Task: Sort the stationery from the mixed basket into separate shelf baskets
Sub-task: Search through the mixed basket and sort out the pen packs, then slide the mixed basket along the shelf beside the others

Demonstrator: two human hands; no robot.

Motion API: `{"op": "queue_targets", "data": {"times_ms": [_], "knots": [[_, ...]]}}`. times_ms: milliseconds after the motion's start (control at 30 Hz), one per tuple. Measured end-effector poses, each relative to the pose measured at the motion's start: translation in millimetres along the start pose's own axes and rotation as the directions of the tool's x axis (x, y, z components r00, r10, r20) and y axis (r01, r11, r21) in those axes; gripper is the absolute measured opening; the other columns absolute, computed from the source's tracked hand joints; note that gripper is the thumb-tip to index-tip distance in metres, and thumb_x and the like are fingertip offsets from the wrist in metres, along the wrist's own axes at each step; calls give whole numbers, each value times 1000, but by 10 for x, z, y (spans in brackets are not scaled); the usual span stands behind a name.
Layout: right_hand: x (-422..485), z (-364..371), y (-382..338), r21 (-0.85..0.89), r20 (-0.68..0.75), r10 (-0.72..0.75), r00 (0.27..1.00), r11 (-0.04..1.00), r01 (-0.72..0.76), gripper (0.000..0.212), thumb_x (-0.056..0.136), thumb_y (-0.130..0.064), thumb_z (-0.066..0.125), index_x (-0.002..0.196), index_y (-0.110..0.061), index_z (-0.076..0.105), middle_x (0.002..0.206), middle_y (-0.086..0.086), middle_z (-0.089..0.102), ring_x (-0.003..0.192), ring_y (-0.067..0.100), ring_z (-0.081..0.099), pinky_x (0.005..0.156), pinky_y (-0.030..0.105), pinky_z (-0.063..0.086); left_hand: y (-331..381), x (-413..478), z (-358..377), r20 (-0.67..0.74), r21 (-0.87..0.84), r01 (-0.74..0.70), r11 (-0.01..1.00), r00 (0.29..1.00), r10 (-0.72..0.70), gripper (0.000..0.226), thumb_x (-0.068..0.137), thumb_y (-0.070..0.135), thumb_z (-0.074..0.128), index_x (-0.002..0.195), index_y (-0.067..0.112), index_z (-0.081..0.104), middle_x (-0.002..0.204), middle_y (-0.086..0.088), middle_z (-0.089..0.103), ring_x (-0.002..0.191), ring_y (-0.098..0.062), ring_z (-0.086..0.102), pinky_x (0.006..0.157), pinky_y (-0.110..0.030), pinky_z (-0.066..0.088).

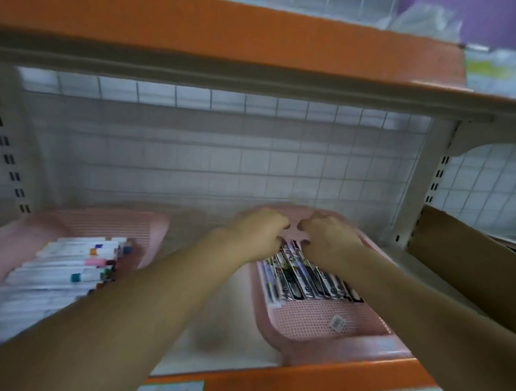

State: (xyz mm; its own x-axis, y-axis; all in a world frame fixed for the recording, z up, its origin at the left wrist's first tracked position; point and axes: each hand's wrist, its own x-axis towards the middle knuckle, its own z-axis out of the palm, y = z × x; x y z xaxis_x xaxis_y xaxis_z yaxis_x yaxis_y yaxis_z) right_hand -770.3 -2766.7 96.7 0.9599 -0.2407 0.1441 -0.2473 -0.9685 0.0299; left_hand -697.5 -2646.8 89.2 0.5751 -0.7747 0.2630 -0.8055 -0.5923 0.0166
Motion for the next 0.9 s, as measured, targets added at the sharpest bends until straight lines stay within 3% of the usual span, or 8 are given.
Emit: {"op": "queue_targets", "data": {"times_ms": [133, 267, 400, 500, 567, 700, 900], "knots": [[-119, -172, -723, 44, -46, -90, 995, 995, 92, 39, 86, -17, 50, 125, -16, 54, 130, 7, 53, 118, 27, 52, 93, 35, 46, -550, -731, -335, -28, 62, 46, 997, 999, -44, 35, 91, 20, 50, 124, 13, 55, 129, -10, 55, 117, -25, 51, 92, -33, 43], [-255, -171, -1570, 111, -41, -208, 977, 971, 212, 37, 83, -18, 51, 119, -17, 56, 124, 7, 53, 116, 28, 53, 95, 39, 46, -1212, -1671, -652, -35, 94, 114, 989, 993, -111, 41, 96, 22, 43, 138, 17, 42, 143, -5, 43, 129, -19, 41, 102, -24, 28], [-414, -254, -2488, 112, -33, -317, 948, 941, 319, 43, 90, -18, 50, 133, -13, 48, 138, 8, 45, 127, 24, 43, 104, 30, 35, -1932, -2832, -982, -119, 116, 204, 972, 975, -190, 42, 97, 36, 37, 137, 25, 43, 143, 6, 44, 128, -11, 43, 98, -18, 29], [-475, -308, -3227, 86, -88, -384, 919, 916, 391, 43, 90, -16, 50, 133, -15, 49, 136, 7, 47, 122, 24, 46, 98, 30, 40, -2453, -3641, -1134, -204, 188, 267, 945, 952, -228, 41, 88, 40, 36, 116, 26, 63, 119, 10, 64, 105, -4, 60, 88, -14, 37], [-499, -326, -3738, 60, -115, -452, 884, 886, 461, 41, 89, -12, 48, 129, -17, 51, 130, 8, 51, 117, 26, 50, 94, 35, 44, -2782, -4158, -1210, -211, 130, 402, 906, 904, -371, 35, 90, 44, 45, 120, 32, 59, 124, 13, 60, 110, -4, 56, 93, -14, 34], [-534, -304, -4671, 49, -138, -578, 805, 807, 588, 40, 89, -13, 47, 128, -11, 52, 124, 13, 53, 118, 27, 48, 95, 35, 40, -3295, -4956, -1429, -161, 109, 488, 866, 868, -469, 38, 94, 32, 50, 132, 28, 49, 134, 11, 51, 122, -10, 49, 96, -16, 30], [-454, -297, -5841, 62, -131, -710, 692, 691, 720, 41, 89, -16, 50, 130, -17, 51, 129, 5, 52, 121, 21, 46, 98, 32, 38, -4146, -5786, -1506, -181, -72, 634, 770, 750, -635, 43, 90, 30, 56, 132, 26, 50, 124, 5, 58, 108, -13, 55, 80, -18, 35]]}}
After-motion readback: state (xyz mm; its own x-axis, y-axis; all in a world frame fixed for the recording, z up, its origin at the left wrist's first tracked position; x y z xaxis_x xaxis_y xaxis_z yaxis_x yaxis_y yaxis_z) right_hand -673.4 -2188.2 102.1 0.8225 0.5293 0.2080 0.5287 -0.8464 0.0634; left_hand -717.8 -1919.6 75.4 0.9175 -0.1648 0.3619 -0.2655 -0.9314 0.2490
